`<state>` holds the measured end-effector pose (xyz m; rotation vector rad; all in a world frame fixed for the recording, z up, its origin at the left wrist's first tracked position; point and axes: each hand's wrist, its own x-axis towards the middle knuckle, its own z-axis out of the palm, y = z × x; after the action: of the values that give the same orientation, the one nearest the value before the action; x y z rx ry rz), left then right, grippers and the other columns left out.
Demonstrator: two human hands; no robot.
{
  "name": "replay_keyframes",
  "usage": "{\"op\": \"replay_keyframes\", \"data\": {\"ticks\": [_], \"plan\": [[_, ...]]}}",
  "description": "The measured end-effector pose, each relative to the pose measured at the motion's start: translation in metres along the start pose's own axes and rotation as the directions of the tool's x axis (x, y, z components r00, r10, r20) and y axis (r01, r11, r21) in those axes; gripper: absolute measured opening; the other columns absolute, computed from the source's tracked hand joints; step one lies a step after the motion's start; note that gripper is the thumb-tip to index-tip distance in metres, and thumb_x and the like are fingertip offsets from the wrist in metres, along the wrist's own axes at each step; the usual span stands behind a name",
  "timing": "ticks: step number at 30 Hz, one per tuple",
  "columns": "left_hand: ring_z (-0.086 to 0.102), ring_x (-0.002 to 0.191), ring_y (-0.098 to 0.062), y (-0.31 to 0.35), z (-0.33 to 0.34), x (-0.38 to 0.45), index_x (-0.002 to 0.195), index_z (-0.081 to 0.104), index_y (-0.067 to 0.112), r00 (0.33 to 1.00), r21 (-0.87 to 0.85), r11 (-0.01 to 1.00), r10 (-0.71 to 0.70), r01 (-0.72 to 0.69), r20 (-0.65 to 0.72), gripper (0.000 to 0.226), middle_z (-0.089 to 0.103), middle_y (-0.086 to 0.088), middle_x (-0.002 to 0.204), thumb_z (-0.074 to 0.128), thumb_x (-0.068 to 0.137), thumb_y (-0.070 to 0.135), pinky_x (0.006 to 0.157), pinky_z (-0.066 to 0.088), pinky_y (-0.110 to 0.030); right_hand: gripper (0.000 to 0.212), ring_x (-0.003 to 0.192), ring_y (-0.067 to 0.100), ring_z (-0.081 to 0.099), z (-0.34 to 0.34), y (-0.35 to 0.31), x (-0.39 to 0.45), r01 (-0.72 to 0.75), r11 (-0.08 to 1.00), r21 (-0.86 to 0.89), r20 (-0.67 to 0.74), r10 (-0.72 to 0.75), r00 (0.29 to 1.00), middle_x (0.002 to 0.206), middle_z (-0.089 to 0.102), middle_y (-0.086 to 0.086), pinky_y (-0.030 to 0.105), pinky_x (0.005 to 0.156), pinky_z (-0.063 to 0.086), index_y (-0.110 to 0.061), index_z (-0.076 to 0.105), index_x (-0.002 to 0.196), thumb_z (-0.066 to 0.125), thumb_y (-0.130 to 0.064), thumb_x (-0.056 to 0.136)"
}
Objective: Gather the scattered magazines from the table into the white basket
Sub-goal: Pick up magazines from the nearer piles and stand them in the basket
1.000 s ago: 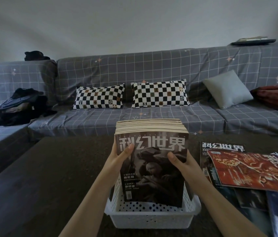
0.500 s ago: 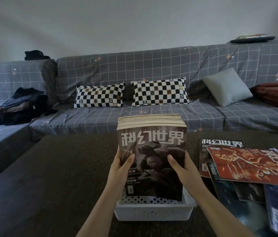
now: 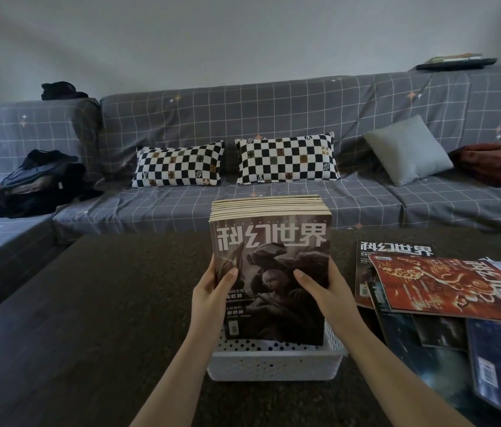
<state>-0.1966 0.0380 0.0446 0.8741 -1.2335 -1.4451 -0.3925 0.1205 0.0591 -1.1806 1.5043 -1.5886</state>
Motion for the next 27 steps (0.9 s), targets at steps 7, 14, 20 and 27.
{"op": "replay_keyframes", "data": {"ticks": [7, 14, 20, 27], "plan": [[0.071, 0.096, -0.021, 0.004, -0.001, -0.001, 0.133, 0.056, 0.018, 0.999, -0.003, 1.0, -0.015, 0.015, 0.028, 0.049, 0.074, -0.004, 0.107, 0.066, 0.086, 0.024, 0.07, 0.058, -0.024, 0.058, 0.112, 0.01, 0.057, 0.001, 0.002, 0.001, 0.001, 0.996, -0.09, -0.027, -0.003, 1.0, 0.119, 0.061, -0.011, 0.034, 0.097, 0.047, -0.029, 0.043, 0.134, 0.067, -0.035, 0.082], [0.072, 0.093, -0.016, 0.01, 0.004, -0.005, 0.139, 0.048, 0.028, 0.998, -0.001, 0.999, -0.047, 0.047, -0.044, 0.049, 0.073, -0.001, 0.109, 0.059, 0.092, 0.021, 0.067, 0.056, -0.024, 0.055, 0.111, 0.012, 0.057, 0.002, -0.001, 0.0, -0.006, 0.994, -0.112, -0.056, 0.0, 0.998, 0.118, 0.062, -0.009, 0.039, 0.099, 0.046, -0.026, 0.044, 0.133, 0.067, -0.03, 0.083], [0.063, 0.109, -0.016, 0.017, 0.009, -0.012, 0.145, 0.039, 0.024, 0.995, 0.257, 0.966, 0.033, -0.006, -0.099, 0.051, 0.063, -0.002, 0.127, 0.053, 0.096, 0.025, 0.095, 0.051, -0.043, 0.063, 0.117, 0.013, 0.053, -0.003, -0.005, -0.003, -0.013, 0.986, -0.164, -0.046, 0.006, 0.999, 0.126, 0.058, -0.006, 0.035, 0.1, 0.044, -0.025, 0.039, 0.138, 0.068, -0.033, 0.082], [0.048, 0.126, -0.022, 0.017, 0.022, -0.036, 0.146, 0.031, 0.016, 0.941, 0.387, 0.922, 0.098, 0.037, -0.323, 0.058, 0.04, -0.008, 0.145, 0.056, 0.095, 0.027, 0.098, 0.045, -0.037, 0.067, 0.129, 0.016, 0.044, -0.009, -0.002, -0.017, -0.021, 0.97, -0.243, -0.097, -0.003, 0.995, 0.138, 0.051, -0.004, 0.038, 0.107, 0.037, -0.023, 0.034, 0.143, 0.066, -0.033, 0.084]]}}
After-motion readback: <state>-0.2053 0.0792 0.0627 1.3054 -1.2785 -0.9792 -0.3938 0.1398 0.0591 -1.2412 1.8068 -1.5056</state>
